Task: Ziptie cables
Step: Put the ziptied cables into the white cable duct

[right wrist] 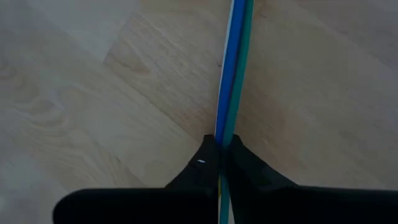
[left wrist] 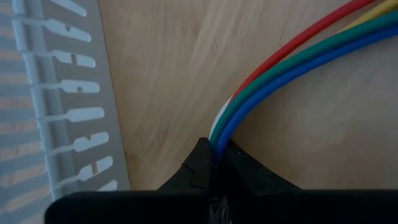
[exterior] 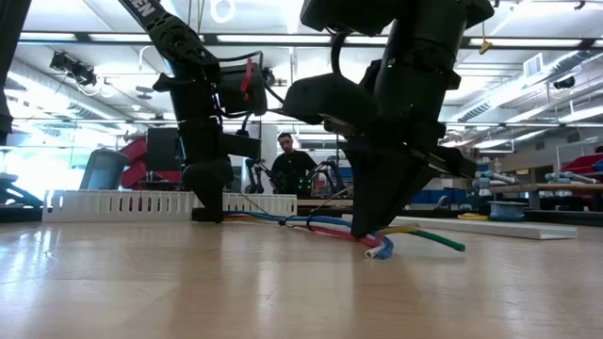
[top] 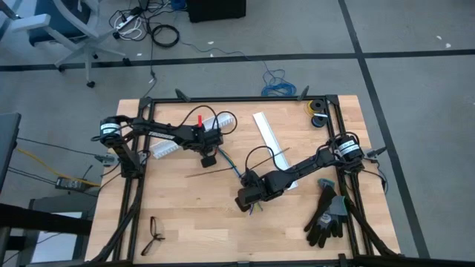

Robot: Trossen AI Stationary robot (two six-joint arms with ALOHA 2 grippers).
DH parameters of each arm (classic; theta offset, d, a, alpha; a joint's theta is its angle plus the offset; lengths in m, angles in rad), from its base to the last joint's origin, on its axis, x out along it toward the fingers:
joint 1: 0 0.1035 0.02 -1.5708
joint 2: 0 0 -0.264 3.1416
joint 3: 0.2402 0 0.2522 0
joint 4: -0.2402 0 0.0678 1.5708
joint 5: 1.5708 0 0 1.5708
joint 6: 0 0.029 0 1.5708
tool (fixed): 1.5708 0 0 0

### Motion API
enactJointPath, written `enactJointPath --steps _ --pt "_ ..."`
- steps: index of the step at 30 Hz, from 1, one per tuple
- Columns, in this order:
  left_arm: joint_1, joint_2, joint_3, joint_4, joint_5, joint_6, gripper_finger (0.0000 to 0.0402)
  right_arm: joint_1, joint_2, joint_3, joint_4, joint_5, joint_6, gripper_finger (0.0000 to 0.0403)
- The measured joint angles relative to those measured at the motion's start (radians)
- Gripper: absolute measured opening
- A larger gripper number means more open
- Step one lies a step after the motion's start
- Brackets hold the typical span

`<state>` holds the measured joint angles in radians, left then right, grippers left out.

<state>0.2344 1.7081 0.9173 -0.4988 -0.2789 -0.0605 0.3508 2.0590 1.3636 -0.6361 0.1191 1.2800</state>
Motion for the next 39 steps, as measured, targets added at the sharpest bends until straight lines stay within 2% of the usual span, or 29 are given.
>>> enactJointPath --steps 10,13,18,21,29,34,39 --pt "-0.012 -0.002 0.041 -0.157 0.011 0.000 0.0024 -0.024 -0.021 0.001 -0.055 0.072 -0.151 0.0003" --pt "-0.024 -0.002 0.087 -0.209 -0.017 0.000 0.0024 -0.040 -0.050 -0.007 -0.104 0.135 -0.234 0.0000" --pt "-0.041 -0.002 0.154 -0.292 -0.063 -0.005 0.0024 -0.082 -0.113 -0.009 -0.252 0.300 -0.344 0.0000" --pt "-0.044 -0.002 0.177 -0.333 -0.069 -0.026 0.0024 -0.111 -0.130 -0.008 -0.318 0.341 -0.431 0.0000" --pt "-0.045 -0.001 0.251 -0.511 -0.146 -0.123 0.0024 -0.221 -0.136 -0.006 -0.293 0.416 -0.660 0.0000" --pt "-0.045 -0.001 0.275 -0.602 -0.186 -0.195 0.0024 -0.298 -0.147 -0.004 -0.185 0.436 -0.847 0.0000" --pt "-0.049 -0.001 0.275 -0.689 -0.196 -0.346 0.0024 -0.387 -0.171 -0.004 -0.096 0.437 -1.048 0.0000"
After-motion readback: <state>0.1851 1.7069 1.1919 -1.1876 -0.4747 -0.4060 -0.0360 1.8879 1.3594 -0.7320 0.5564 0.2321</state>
